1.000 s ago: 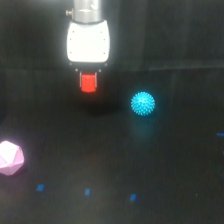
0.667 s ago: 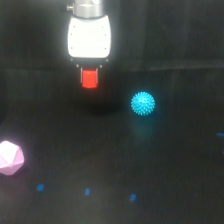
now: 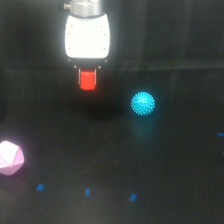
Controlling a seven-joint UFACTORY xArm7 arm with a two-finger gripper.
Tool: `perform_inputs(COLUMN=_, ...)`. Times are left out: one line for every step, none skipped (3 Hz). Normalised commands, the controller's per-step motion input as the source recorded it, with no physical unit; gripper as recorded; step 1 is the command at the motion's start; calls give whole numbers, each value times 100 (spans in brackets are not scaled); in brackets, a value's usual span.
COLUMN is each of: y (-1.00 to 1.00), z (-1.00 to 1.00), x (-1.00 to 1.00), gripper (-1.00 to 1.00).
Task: Pick up the red object from the table
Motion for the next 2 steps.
perform_inputs(y=-6, z=4, x=6, gripper=-96)
perform_inputs(y=-44, z=49, x=-34, gripper=-96)
